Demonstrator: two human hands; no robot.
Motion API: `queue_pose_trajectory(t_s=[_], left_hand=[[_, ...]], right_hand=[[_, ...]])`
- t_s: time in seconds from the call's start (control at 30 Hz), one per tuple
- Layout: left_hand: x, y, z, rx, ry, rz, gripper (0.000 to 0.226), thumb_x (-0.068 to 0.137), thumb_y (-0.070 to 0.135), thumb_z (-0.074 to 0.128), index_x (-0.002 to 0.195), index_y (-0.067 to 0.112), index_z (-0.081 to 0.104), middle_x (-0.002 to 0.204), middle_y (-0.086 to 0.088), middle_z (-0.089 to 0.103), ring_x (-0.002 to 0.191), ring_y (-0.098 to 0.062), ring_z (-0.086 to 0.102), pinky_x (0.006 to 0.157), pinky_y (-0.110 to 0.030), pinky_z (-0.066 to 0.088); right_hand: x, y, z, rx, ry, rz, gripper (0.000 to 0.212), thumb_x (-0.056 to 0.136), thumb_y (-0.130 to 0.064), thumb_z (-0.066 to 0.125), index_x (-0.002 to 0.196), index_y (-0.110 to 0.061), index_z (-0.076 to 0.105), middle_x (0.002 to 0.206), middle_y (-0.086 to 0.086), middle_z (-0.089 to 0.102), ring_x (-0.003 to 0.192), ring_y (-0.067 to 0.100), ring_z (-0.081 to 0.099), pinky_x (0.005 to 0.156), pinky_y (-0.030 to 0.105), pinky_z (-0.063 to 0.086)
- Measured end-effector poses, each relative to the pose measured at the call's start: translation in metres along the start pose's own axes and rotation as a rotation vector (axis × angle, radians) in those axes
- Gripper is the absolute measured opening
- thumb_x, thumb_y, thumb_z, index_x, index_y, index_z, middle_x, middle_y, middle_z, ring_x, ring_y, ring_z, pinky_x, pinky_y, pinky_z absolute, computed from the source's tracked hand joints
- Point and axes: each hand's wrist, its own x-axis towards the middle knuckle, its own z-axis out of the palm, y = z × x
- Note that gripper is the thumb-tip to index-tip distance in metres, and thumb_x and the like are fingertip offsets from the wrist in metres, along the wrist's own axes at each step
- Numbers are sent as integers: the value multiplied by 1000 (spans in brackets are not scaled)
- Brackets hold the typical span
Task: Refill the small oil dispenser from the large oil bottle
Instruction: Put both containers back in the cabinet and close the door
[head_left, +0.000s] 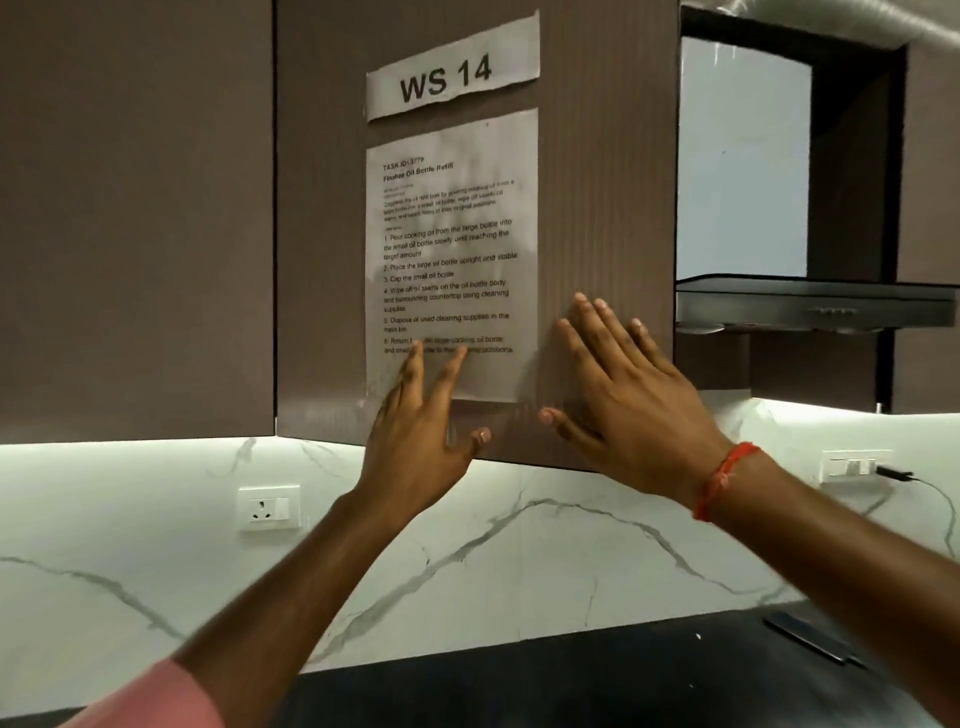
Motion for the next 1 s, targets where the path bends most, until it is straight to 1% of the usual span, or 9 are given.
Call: queue_pose_trajectory(t_s=[0.07,0.13,0.17,0.23,0.3,0.43,0.57,0.77,1.0], left_hand=[[3,-6,18,52,-23,-10,95,92,61,59,160,42,-6,170,-5,-18,158,-31,-1,123,-48,21],[7,-11,35,131,-40,-3,93,94,61,56,160,41,-7,169,-8,-19,158,-30,-4,125,-47,17],[10,-14,41,168,-47,-3,92,94,62,54,160,41,-7,169,-9,-20,158,-30,-4,125,-47,16],[16,-17,52,231,-53,-14,90,95,63,50,160,41,-8,169,-9,-21,158,-30,-6,127,-49,15],[22,-18,62,294,-49,-22,89,96,64,48,160,41,-9,168,-9,-22,158,-30,-8,127,-51,14],[31,-19,78,393,-37,-40,88,96,63,48,160,41,-8,169,-10,-19,158,-30,-5,123,-54,16],[42,-22,89,442,-45,-75,85,96,61,50,161,40,-1,170,-10,-14,158,-30,-1,121,-55,22],[49,-25,101,457,-76,-128,80,95,58,53,160,38,10,171,-6,-11,158,-27,2,120,-57,22],[52,-30,108,528,-119,-139,84,96,56,51,161,36,2,170,-5,-19,158,-24,-5,122,-57,17]], right_hand=[[4,11,22,16,-62,33,95,86,-79,-1,158,-18,-20,165,6,-32,153,24,-27,129,44,-4],[9,20,44,37,-111,49,91,97,-74,17,160,-18,-17,165,5,-32,154,24,-26,129,43,-4],[12,24,55,47,-122,51,90,99,-71,23,160,-18,-15,165,5,-31,154,24,-25,128,43,-4],[18,32,74,65,-128,51,90,99,-68,29,161,-19,-15,165,4,-32,155,24,-24,124,40,-6],[27,39,94,96,-111,51,92,99,-68,31,160,-19,-17,165,4,-33,155,24,-24,121,39,-7],[45,49,125,134,-98,46,95,99,-68,35,160,-18,-18,165,5,-33,155,25,-22,126,42,1],[63,54,149,209,-123,61,97,98,-67,39,161,-18,-16,166,3,-30,157,24,-17,126,42,8],[74,53,187,241,-159,52,96,98,-68,38,162,-16,-11,170,5,-21,159,25,-10,126,41,3],[75,51,203,240,-173,50,98,97,-68,39,162,-14,-11,170,8,-21,159,27,-9,127,43,0]])
